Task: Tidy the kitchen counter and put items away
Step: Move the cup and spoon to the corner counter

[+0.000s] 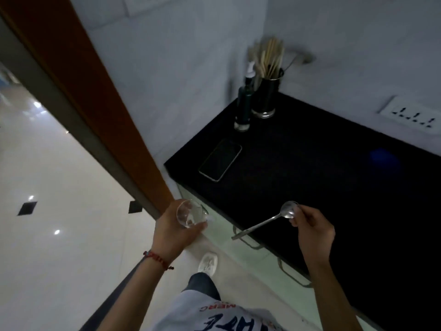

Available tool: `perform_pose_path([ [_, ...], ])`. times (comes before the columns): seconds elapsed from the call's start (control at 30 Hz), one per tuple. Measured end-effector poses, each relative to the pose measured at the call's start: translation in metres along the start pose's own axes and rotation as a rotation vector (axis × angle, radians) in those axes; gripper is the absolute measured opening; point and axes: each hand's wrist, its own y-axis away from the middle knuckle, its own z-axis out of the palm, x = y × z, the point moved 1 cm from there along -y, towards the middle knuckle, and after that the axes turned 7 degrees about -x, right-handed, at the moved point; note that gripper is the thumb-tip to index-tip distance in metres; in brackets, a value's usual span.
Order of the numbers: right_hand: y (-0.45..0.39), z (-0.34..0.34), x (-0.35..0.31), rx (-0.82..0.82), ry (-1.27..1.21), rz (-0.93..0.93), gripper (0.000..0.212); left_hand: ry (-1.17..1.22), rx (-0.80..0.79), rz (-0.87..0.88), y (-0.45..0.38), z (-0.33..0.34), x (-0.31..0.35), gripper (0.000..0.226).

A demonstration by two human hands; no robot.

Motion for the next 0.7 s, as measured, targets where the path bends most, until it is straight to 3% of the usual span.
perform_pose_path([
  [0.13,-0.037,0.018,-0.029,0.111,-0.025,0.03,0.011,-0.078,-0.104,0.134,-0.079,-0.008,0.028,0.049],
  [0.33,-0.094,0.038,-0.069,0.259,-0.036,-0.008,0.012,-0.087,-0.246,0.173,-0.165,-0.006,0.046,0.057],
  [0.5,-0.148,0.042,-0.106,0.287,0.021,-0.096,0.01,-0.04,-0.325,0.144,-0.199,0.009,0.057,0.055],
  [0.7,-0.248,0.046,-0.167,0.299,0.007,-0.282,0.014,-0.025,-0.309,0.117,-0.217,0.021,0.067,0.051],
])
